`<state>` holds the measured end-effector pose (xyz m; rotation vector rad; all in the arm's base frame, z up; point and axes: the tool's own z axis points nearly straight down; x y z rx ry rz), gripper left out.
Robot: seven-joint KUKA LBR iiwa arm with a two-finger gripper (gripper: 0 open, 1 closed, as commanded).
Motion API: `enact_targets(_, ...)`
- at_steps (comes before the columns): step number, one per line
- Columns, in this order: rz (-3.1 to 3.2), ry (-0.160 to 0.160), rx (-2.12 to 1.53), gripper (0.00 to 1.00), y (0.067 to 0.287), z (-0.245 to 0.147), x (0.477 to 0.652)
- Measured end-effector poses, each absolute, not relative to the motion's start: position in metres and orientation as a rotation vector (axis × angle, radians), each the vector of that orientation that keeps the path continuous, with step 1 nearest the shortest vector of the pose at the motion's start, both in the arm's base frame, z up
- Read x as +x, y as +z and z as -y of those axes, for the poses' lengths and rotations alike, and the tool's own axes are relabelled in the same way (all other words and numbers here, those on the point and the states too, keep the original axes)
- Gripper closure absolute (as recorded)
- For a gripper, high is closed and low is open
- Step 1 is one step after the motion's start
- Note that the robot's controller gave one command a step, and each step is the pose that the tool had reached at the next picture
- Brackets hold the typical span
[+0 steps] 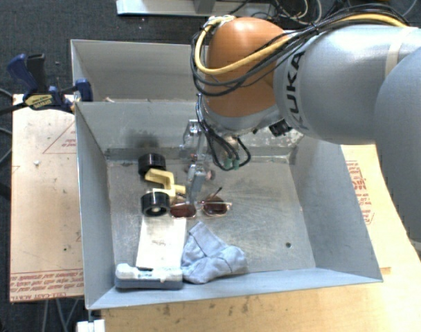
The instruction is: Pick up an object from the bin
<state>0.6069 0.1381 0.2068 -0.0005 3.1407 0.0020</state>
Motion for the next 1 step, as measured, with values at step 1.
enact_targets(1, -3.136, 0.004, 0.078, 0.00, 0.1418, -0.1334, 0.6011)
